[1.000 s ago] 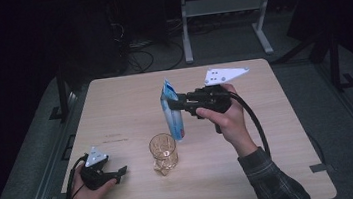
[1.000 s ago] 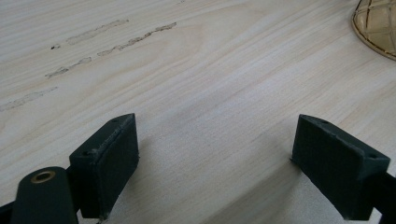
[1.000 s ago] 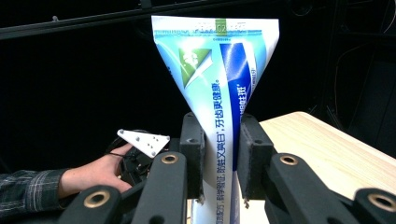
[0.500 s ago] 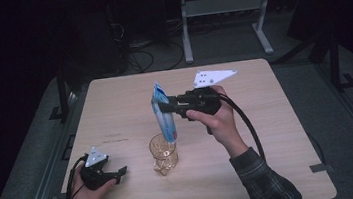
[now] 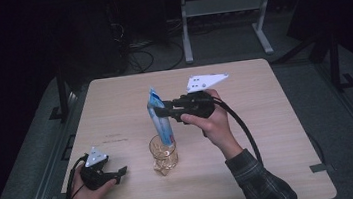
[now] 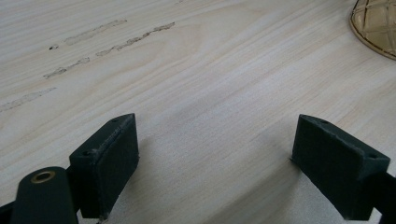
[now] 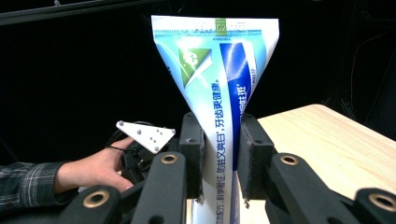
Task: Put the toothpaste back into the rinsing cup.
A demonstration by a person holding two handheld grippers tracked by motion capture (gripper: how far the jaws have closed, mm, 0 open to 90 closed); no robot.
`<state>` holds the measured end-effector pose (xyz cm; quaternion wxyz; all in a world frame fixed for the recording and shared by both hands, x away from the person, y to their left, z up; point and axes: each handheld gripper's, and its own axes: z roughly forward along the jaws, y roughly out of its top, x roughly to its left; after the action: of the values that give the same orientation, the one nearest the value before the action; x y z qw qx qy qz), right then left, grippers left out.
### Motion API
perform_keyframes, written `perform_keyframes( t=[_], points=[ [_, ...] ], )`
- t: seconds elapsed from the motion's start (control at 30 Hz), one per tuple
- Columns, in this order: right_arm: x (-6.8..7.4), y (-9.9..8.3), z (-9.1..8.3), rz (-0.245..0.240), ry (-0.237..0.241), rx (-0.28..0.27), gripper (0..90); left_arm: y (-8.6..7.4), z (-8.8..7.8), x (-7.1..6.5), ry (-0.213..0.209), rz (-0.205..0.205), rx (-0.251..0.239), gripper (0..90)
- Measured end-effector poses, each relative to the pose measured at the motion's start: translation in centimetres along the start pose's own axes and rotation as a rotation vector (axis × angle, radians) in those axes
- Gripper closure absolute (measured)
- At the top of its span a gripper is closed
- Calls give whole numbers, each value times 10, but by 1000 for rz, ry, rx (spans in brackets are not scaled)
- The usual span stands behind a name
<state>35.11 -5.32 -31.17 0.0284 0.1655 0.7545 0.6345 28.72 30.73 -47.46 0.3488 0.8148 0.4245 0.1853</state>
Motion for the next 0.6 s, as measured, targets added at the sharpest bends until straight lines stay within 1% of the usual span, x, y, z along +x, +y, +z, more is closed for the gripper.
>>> perform_keyframes(
  t=[0.17,0.27,0.6],
  points=[
    [-3,-8,4,12,-3,7,738,0,0,0,0,0,0,137],
    [-4,-14,8,22,-2,23,738,0,0,0,0,0,0,137],
    [-5,-22,12,30,6,37,738,0,0,0,0,0,-1,137]
  ],
)
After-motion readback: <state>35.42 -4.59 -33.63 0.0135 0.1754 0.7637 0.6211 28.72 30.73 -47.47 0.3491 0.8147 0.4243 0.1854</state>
